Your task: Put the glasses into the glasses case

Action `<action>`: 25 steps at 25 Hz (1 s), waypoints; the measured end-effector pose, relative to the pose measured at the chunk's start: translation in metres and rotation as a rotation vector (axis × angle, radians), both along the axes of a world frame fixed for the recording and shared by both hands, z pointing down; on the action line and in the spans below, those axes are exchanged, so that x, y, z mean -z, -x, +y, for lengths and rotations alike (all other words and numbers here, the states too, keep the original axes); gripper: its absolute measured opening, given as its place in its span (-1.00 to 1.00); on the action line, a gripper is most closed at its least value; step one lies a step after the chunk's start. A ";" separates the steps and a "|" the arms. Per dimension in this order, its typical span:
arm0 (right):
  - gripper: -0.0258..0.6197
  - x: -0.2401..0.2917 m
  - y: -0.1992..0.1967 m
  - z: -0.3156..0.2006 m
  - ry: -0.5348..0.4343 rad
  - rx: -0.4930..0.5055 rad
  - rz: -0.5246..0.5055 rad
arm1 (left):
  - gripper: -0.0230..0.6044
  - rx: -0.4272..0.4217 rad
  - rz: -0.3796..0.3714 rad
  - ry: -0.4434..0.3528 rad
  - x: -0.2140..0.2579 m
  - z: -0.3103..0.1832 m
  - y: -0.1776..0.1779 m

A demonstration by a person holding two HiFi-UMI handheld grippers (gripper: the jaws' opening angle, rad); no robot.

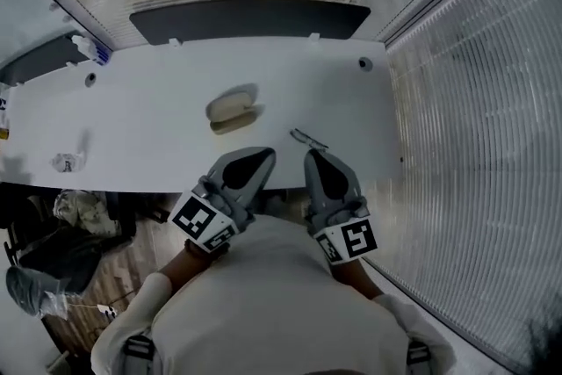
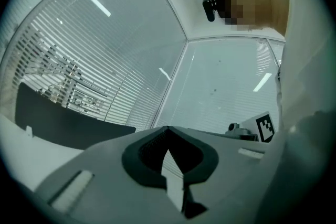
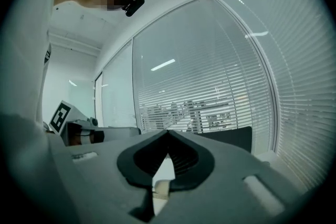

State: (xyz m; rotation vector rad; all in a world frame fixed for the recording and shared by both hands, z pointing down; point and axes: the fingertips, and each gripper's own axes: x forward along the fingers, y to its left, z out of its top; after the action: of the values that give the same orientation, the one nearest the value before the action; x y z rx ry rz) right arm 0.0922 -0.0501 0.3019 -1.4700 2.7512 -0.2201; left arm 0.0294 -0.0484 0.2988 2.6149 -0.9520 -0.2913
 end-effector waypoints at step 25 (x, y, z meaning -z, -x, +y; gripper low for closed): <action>-0.92 -0.078 -0.016 0.006 0.213 -0.039 -0.006 | -0.92 -0.019 -0.054 0.205 -0.079 -0.006 -0.020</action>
State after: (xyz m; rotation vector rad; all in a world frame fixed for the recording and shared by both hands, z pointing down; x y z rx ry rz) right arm 0.1086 -0.0439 0.3798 -1.5629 2.7637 -0.5306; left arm 0.0495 -0.0546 0.3773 2.4537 -0.9223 -0.1115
